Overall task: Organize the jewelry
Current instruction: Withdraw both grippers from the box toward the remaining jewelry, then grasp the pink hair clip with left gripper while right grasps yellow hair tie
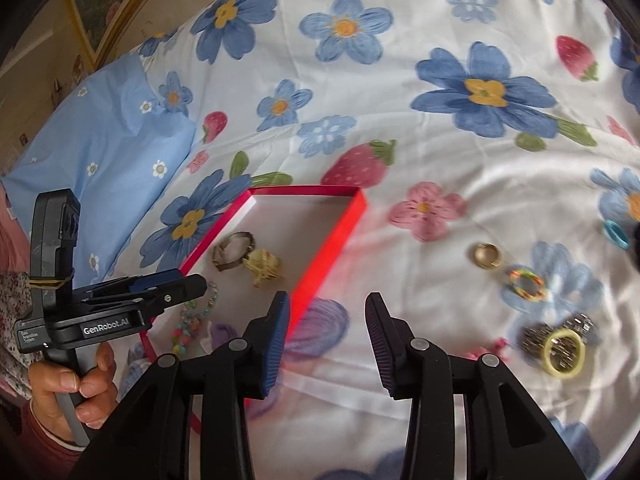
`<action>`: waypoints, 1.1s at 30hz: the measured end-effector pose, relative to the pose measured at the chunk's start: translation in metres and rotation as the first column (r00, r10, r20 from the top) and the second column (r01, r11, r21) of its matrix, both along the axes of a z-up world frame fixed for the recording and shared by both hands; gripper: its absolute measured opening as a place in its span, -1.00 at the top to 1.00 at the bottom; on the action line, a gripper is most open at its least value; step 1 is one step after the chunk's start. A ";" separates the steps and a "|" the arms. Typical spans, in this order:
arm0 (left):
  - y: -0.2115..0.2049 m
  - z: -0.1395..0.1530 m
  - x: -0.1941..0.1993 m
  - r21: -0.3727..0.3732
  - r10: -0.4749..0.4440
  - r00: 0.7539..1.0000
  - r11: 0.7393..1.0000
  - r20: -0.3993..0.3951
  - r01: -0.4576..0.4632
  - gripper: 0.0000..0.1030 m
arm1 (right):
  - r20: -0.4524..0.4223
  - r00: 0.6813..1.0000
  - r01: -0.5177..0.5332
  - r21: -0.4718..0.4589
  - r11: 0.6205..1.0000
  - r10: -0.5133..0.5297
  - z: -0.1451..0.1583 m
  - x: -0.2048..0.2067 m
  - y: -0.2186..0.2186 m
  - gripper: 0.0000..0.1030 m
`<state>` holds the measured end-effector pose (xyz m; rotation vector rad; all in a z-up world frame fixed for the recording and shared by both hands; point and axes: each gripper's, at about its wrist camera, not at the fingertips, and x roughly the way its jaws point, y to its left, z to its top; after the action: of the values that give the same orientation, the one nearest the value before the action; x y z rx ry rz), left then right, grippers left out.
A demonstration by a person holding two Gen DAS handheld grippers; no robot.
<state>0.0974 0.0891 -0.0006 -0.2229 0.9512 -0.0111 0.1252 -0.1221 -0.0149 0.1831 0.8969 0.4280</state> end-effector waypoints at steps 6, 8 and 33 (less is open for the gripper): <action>-0.031 0.007 0.002 0.003 -0.080 0.997 0.997 0.005 0.080 -0.19 | -0.003 0.997 0.082 -0.020 0.996 -0.082 0.001 -0.020 -0.048 0.19; -0.039 0.007 0.004 0.006 -0.101 0.995 0.995 0.004 0.101 -0.21 | -0.003 0.994 0.113 -0.028 0.993 -0.113 0.000 -0.026 -0.064 0.16; -0.143 -0.026 0.054 0.046 -0.330 0.941 0.942 -0.069 0.333 -0.22 | -0.049 0.969 0.238 -0.101 0.966 -0.243 -0.026 -0.027 -0.139 0.50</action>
<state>0.1515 -0.0541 -0.0266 -0.0070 1.0396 -0.2888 0.0987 -0.2609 -0.0412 0.2168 0.9399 0.1542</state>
